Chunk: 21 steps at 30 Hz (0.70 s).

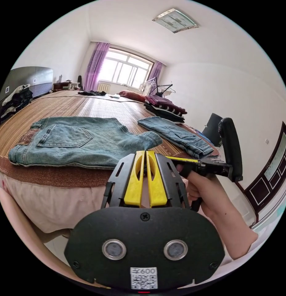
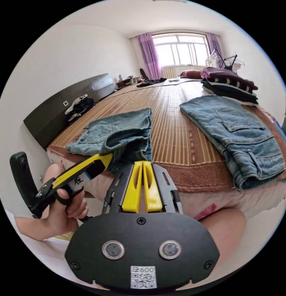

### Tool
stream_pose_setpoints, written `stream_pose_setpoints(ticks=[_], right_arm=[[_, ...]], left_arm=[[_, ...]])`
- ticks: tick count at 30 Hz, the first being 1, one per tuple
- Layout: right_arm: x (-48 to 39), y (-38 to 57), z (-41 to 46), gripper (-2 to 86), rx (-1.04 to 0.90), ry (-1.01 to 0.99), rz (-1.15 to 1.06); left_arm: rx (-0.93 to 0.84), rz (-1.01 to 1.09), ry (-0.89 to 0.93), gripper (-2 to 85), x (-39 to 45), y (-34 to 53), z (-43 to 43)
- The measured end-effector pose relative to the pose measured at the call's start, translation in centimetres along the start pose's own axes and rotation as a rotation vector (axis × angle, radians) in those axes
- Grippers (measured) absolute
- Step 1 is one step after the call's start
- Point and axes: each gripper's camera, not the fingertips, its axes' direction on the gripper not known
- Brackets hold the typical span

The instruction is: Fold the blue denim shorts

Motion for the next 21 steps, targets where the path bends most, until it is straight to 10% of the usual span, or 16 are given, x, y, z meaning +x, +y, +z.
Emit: stream_pose_setpoints(ticks=[21], right_arm=[[8.2, -3.4, 2.0, -0.9, 0.047, -0.005, 0.077]], left_arm=[[0.057, -0.051, 0.077, 0.7, -3.2, 2.2, -1.7]])
